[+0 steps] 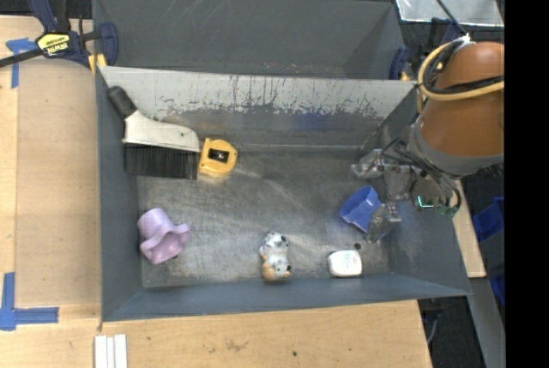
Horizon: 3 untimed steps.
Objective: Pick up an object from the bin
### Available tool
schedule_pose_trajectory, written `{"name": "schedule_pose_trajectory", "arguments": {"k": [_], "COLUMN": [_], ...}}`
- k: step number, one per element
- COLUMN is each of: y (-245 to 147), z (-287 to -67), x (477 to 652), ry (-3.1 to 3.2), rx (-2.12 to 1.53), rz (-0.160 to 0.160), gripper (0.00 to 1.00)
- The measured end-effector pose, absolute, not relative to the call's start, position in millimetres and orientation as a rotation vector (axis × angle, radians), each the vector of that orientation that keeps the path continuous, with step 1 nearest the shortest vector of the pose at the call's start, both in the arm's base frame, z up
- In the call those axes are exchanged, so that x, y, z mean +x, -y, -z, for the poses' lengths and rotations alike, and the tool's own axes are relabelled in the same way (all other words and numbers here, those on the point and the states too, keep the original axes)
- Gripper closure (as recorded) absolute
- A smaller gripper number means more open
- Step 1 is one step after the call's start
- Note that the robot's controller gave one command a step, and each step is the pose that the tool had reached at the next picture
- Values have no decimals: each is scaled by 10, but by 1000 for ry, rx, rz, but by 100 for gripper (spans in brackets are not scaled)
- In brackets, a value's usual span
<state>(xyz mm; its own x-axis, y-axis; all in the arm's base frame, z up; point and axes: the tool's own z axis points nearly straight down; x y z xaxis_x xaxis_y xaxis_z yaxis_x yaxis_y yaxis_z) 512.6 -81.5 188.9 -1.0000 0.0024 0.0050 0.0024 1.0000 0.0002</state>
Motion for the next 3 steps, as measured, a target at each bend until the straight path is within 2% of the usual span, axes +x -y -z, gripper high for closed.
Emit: {"name": "schedule_pose_trajectory", "arguments": {"k": [1,2,3], "y": [812,1082,1504], "z": [-1930,-1471,-777], "x": [5145,5288,5512], "ry": [3145,3146,3148], "rx": [-1,-142,20], "rz": [-1,-1,-3], "gripper": [0,0,0]}}
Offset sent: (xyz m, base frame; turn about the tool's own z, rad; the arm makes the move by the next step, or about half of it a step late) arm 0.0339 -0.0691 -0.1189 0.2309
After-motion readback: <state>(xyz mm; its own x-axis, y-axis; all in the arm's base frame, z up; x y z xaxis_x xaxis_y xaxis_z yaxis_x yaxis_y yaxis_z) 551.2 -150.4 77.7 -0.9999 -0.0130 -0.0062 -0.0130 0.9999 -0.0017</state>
